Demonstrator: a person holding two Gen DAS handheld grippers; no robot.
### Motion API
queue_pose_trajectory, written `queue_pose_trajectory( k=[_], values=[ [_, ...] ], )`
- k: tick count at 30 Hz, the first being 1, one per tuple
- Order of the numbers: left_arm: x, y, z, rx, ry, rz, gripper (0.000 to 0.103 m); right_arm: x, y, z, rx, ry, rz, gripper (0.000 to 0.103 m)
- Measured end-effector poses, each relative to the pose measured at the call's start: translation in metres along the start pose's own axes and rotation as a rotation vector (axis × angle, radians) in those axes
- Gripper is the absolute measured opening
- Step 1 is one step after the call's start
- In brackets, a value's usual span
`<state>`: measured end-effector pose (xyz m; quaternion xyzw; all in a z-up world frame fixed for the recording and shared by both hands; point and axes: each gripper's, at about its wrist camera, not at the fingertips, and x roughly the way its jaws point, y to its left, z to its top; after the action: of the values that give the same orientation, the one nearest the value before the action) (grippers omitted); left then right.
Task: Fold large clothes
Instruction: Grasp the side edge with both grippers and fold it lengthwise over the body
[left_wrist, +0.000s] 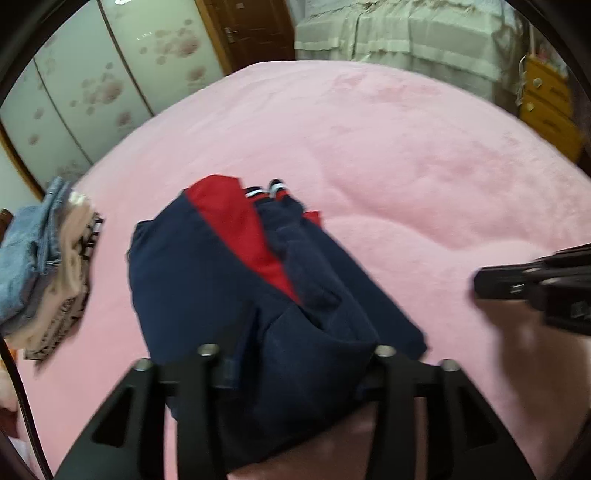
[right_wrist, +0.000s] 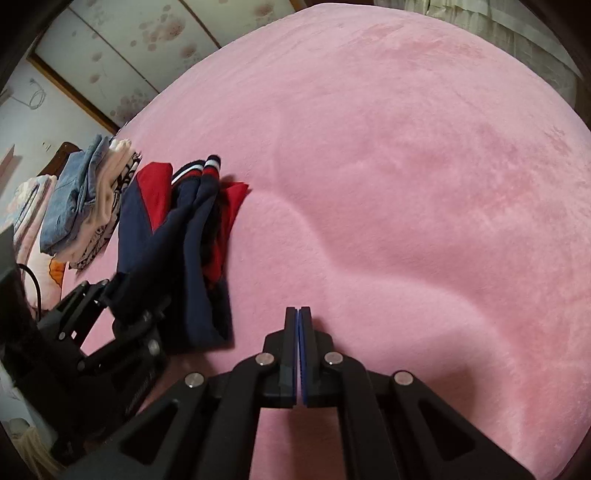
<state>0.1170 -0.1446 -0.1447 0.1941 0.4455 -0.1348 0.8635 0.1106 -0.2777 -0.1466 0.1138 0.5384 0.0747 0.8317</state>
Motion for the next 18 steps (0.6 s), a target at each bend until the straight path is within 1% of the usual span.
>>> queue_pose_trajectory(
  k=[1,6,8,9,10,12,13,14,15,17,18],
  values=[
    [-0.004,0.001,0.001,-0.007,-0.001,-0.023,0.055,0.0,0.005,0.001,-0.008,0.0,0.009,0.001],
    [-0.039,0.019,0.001,-0.062,0.005,-0.116,0.058,-0.013,0.032,0.013,-0.051,-0.016,0.058,0.001],
    [-0.054,0.034,-0.001,-0.108,0.015,-0.152,0.063,-0.019,0.043,0.019,-0.073,-0.019,0.075,0.001],
    [-0.064,0.044,-0.004,-0.141,0.013,-0.161,0.067,-0.022,0.05,0.022,-0.086,-0.019,0.09,0.005],
    [-0.071,0.054,-0.007,-0.173,0.013,-0.16,0.07,-0.024,0.058,0.026,-0.099,-0.014,0.104,0.009],
    [-0.076,0.072,-0.011,-0.223,0.024,-0.14,0.07,-0.025,0.076,0.031,-0.13,-0.009,0.11,0.04],
    [-0.077,0.083,-0.014,-0.257,0.035,-0.126,0.07,-0.025,0.082,0.033,-0.143,-0.013,0.107,0.045],
    [-0.077,0.092,-0.017,-0.288,0.045,-0.113,0.07,-0.025,0.091,0.034,-0.164,-0.017,0.105,0.047],
    [-0.073,0.105,-0.023,-0.333,0.07,-0.076,0.07,-0.024,0.096,0.034,-0.182,-0.015,0.106,0.047],
    [-0.061,0.121,-0.032,-0.388,0.122,-0.022,0.07,-0.016,0.111,0.033,-0.229,0.013,0.095,0.047],
    [-0.055,0.128,-0.035,-0.413,0.146,-0.004,0.07,-0.009,0.12,0.031,-0.259,0.034,0.074,0.047]
  ],
)
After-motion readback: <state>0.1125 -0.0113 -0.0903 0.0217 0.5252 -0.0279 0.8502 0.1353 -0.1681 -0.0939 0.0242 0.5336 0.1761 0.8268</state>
